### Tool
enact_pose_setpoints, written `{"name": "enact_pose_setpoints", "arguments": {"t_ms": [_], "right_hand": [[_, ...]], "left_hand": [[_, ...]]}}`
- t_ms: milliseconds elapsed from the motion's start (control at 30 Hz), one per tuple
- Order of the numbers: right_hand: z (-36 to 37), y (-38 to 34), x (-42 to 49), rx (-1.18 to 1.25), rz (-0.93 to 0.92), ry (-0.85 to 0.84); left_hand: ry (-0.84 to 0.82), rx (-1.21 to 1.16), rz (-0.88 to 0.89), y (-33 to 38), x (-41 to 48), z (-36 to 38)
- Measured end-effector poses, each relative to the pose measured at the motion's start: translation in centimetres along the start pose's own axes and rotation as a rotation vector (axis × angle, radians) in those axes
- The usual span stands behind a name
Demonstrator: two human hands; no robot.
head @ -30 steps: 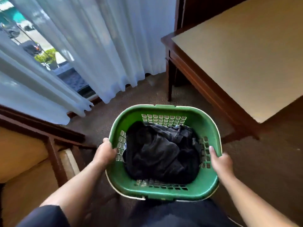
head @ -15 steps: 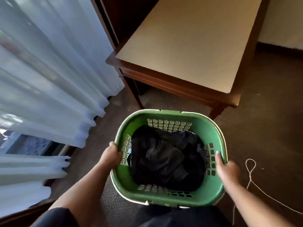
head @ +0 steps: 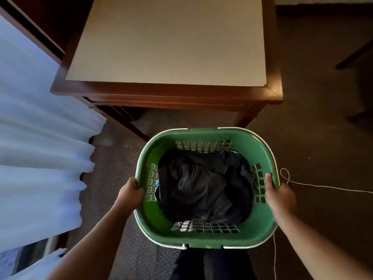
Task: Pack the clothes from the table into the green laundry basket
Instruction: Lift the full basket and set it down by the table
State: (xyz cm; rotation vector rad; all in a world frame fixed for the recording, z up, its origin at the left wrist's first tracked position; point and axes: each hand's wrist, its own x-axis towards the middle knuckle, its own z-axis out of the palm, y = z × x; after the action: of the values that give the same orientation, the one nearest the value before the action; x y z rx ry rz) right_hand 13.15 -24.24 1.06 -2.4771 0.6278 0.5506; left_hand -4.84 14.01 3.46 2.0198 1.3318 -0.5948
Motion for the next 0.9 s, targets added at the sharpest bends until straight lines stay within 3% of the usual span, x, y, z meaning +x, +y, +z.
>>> {"name": "enact_pose_setpoints", "arguments": {"t_ms": [200, 333, 533, 633, 733, 833, 900], "right_hand": [[4.5, -1.5, 3.1, 0.055, -0.041, 0.010], [7.4, -1.4, 4.7, 0.061, -0.108, -0.136], [7.9, -2.9, 3.5, -0.286, -0.259, -0.218], [8.2, -3.7, 0.7, -0.537, -0.398, -0.144], [9.4, -3.1, -2.5, -0.646, -0.594, -0.141], [10.8, -1.7, -5.2, -0.737, -0.737, -0.413], [11.4, -0.4, -6.4, -0.853, -0.758, -0.532]], "left_hand": [[0.085, 0.007, 0.049, 1.7, 6.3, -0.4], [0.099, -0.054, 0.007, 1.8, 8.3, 0.2], [0.053, 0.045, 0.082, 2.8, 8.6, 0.9], [0.075, 0.204, 0.192, 2.3, 7.3, 2.2], [0.126, 0.414, 0.457, 1.1, 5.1, 4.0], [-0.069, 0.638, 0.704, -0.6, 3.4, 5.4], [-0.205, 0.762, 0.689, -1.3, 2.8, 5.9]]}}
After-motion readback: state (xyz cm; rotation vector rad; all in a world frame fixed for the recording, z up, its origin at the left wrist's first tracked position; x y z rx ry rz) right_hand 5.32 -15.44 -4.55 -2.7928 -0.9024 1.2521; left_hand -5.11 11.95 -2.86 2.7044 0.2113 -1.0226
